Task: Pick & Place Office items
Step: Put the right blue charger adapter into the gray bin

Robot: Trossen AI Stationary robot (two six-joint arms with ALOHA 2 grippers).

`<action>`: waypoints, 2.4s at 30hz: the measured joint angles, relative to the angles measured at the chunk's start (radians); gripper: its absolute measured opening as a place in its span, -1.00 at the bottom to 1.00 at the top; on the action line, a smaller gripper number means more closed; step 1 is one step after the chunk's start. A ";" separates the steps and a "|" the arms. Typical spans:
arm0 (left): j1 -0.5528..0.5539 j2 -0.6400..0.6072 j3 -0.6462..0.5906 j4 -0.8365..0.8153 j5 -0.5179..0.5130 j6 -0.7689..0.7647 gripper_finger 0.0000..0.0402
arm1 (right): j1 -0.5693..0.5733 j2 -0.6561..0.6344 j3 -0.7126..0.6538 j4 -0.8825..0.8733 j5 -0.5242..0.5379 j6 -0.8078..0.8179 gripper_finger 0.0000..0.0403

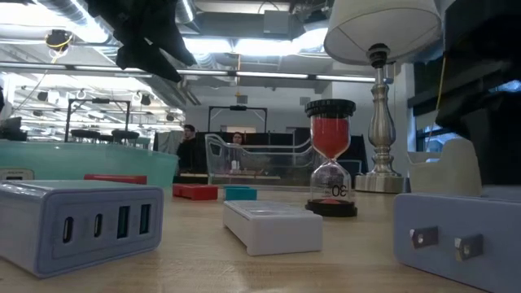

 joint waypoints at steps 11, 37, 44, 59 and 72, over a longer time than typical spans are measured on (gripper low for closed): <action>0.000 0.000 0.000 0.001 -0.012 0.000 0.32 | -0.041 -0.018 0.202 -0.383 0.051 -0.017 0.06; 0.000 0.000 0.000 0.008 -0.060 0.026 0.32 | -0.200 -0.510 0.087 -1.041 0.434 0.233 0.10; 0.000 0.000 0.000 0.008 -0.102 0.045 0.32 | -0.251 -0.573 -0.049 -1.040 0.359 0.440 0.13; 0.000 0.000 0.000 0.008 -0.106 0.045 0.32 | -0.318 -0.573 -0.223 -1.038 0.262 0.834 0.13; 0.000 0.000 0.000 0.007 -0.105 0.045 0.32 | -0.354 -0.564 -0.263 -0.931 0.273 0.916 0.13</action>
